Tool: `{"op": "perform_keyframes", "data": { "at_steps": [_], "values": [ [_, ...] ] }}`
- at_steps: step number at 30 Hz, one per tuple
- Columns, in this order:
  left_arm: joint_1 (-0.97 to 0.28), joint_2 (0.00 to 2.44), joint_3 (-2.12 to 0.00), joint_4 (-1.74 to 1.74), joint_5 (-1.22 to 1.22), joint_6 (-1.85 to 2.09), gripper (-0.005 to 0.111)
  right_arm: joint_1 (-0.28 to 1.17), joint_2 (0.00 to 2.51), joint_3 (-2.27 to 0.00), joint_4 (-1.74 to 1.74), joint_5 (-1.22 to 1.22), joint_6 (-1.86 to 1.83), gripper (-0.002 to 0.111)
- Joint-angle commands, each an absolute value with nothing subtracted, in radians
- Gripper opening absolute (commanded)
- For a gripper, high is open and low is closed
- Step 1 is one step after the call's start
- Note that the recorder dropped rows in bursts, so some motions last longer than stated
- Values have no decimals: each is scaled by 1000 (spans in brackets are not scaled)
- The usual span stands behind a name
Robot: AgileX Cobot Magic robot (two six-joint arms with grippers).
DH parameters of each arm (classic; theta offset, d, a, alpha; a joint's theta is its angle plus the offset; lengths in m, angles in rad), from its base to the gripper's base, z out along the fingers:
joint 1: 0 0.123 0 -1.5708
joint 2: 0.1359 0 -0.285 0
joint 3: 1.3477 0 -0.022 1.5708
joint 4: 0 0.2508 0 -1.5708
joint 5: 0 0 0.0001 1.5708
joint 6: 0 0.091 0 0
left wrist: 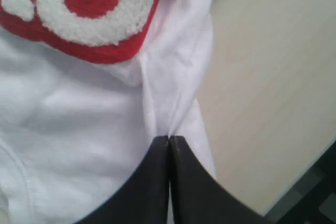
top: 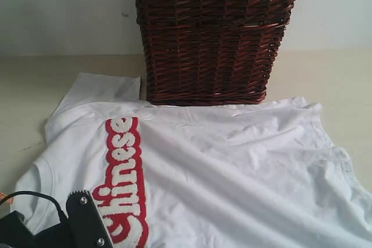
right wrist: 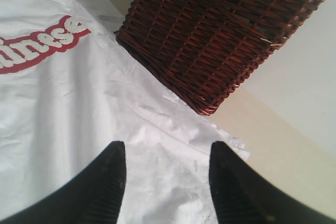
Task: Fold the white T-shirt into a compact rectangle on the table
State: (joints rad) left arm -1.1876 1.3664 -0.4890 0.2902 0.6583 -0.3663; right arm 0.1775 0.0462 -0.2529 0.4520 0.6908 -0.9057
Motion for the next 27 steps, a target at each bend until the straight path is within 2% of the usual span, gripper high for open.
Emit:
{"op": "perform_keyframes", "data": {
  "at_steps": [1,10,20,24,25,27],
  "values": [
    [-1186,1356,-467,234,685,-331,0,175,42,-246,460,685,-903,49],
    [-1186,1313,-426,-80,660,7,0,175,42,-246,460,685,-903,49],
    [-1186,1300,-426,-212,660,30,2,175,42,-246,462,685,-903,49],
    [-1186,1300,-426,-254,656,23,33,175,42,-246,462,685,-903,49],
    [-1186,1300,-426,-293,648,23,45,175,42,-246,462,685,-903,49],
    [-1186,1300,-426,-356,612,23,57,175,42,-246,462,685,-903,49]
  ]
}}
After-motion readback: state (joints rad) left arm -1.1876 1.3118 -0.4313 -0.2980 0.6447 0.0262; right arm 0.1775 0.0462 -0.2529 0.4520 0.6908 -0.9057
